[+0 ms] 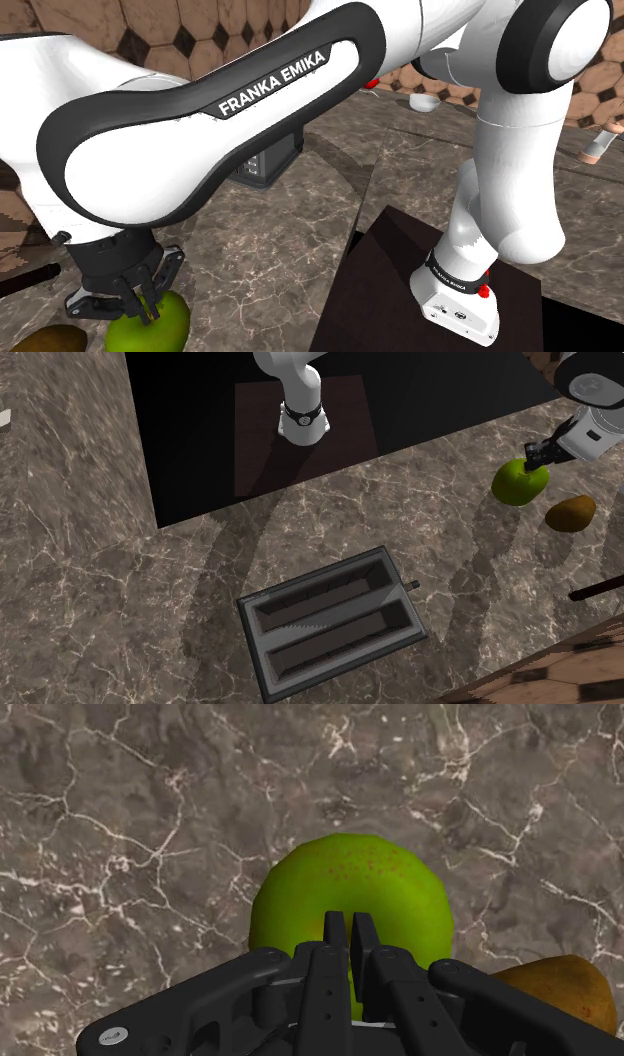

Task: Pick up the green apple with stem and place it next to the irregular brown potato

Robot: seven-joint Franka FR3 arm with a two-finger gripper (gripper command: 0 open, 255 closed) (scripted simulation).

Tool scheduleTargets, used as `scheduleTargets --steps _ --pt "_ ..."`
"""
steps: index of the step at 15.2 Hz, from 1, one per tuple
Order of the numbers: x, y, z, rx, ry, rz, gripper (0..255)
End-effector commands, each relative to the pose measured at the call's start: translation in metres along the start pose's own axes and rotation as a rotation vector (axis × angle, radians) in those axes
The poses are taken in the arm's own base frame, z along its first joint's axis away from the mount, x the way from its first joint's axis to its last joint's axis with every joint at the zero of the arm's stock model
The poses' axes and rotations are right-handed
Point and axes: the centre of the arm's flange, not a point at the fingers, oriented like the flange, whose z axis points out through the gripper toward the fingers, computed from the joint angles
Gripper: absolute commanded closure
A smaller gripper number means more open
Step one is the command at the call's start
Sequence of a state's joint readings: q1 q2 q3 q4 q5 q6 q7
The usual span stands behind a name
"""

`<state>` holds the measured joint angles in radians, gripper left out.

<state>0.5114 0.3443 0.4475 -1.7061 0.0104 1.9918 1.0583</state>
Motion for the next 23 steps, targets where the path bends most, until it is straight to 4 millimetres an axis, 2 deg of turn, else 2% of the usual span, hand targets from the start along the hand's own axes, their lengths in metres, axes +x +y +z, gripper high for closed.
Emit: scheduleTargets --steps 1,5,6,11,15,23 --pt "0.000 0.000 0.000 0.000 0.000 0.000 255" --pt "0.000 0.000 0.000 0.000 0.000 0.000 255" --pt "0.000 0.000 0.000 0.000 0.000 0.000 0" --pt "0.000 0.000 0.000 0.000 0.000 0.000 0" --pt "0.000 0.000 -0.050 0.000 0.000 0.000 0" --pt "0.000 0.000 -0.050 0.001 0.000 0.000 0"
